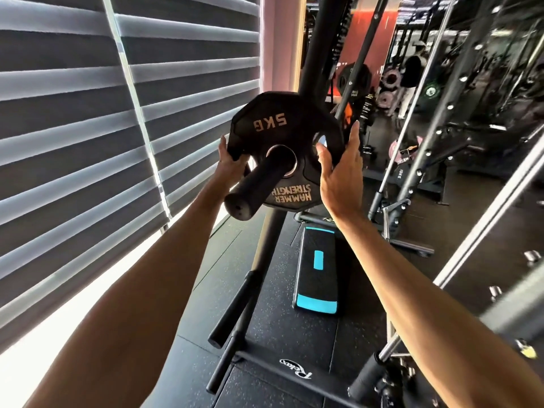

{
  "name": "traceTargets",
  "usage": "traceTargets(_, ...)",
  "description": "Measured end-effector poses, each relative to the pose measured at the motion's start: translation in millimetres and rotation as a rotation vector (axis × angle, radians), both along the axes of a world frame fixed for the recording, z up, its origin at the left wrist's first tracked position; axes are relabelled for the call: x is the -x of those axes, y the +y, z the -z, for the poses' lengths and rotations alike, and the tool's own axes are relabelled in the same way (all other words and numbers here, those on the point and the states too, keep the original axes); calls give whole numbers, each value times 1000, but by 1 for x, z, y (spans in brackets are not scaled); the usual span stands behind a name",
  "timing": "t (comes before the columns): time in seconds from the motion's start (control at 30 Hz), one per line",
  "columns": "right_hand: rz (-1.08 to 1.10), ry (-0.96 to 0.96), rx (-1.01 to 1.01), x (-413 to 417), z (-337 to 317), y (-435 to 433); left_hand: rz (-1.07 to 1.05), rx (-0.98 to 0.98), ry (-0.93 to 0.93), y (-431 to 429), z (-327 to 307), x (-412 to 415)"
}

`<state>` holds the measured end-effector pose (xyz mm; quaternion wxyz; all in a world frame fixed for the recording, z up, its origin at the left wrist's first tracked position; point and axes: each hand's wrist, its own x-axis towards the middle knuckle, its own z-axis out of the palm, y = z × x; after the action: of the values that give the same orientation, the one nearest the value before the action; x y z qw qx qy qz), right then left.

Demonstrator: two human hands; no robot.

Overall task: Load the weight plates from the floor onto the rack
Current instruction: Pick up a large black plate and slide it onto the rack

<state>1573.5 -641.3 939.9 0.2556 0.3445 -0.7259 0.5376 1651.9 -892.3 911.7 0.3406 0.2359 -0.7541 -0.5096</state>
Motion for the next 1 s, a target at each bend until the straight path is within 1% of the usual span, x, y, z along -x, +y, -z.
traceTargets(0.07,-21,-18,0,0,0,2,-23,15,-11,-5,8,4)
traceTargets(0.13,-62,-66,7,-2,3,4,23,52,8,18,9,-7)
traceTargets(0.17,-83,-102,12,-4,7,6,58,26,31,33,14,-17)
traceTargets(0.23,-89,-159,8,-7,25,10,88,-131,69,62,34,-40)
traceTargets(0.3,-100,-216,-9,-11,55,17,27,-230,57,86,60,-58)
traceTargets(0.4,-101,-321,-91,-21,109,37,-72,-363,-14,120,99,-70)
traceTargets(0.43,-105,-364,-131,-25,124,47,-72,-408,-42,134,113,-70)
traceTargets(0.5,-118,-486,-227,-31,156,69,-70,-468,-158,162,145,-68)
traceTargets(0.6,-122,-671,-354,-31,204,106,-47,-428,-356,205,192,-59)
traceTargets(0.7,-94,-786,-425,-19,248,156,18,-419,-436,254,226,-43)
traceTargets(0.8,-74,-837,-510,-13,271,214,68,-423,-509,309,246,-22)
traceTargets(0.87,-68,-875,-552,-4,287,269,134,-395,-587,361,263,1)
traceTargets(1.0,15,-981,-581,17,311,390,266,-318,-712,484,292,47)
